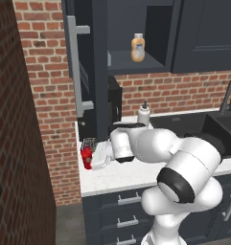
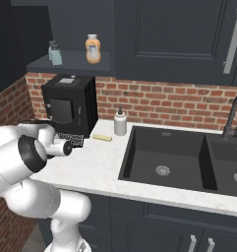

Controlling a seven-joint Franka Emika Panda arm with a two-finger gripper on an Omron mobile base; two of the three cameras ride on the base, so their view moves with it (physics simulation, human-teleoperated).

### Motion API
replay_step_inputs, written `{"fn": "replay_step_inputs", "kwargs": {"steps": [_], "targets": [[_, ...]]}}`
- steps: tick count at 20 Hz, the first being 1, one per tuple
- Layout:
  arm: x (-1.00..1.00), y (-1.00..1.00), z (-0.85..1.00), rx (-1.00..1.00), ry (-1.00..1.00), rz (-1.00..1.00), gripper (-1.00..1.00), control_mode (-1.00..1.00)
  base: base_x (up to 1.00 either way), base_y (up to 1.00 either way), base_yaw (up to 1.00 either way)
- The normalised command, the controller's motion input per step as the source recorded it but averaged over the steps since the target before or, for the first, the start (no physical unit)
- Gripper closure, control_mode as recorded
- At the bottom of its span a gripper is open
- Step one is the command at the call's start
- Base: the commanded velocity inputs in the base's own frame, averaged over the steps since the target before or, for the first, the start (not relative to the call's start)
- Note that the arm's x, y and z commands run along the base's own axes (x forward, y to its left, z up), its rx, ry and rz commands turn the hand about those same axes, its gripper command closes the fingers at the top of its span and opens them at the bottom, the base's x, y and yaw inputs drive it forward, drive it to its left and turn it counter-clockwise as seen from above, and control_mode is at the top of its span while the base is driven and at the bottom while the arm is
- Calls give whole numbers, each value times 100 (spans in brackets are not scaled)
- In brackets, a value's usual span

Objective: Put the shaker and condiment bottle from the counter next to their counterparts in the cabinet.

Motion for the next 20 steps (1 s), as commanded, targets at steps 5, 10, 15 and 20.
{"fn": "replay_step_inputs", "kwargs": {"steps": [5,10,15,20], "targets": [[1,-63,68,10,29,-37,100,-100,0,0,0],[-28,-67,68,1,21,-35,100,-100,0,0,0],[-37,-42,73,0,17,-32,100,-100,0,0,0],[-32,-42,66,0,10,-35,100,-100,0,0,0]]}}
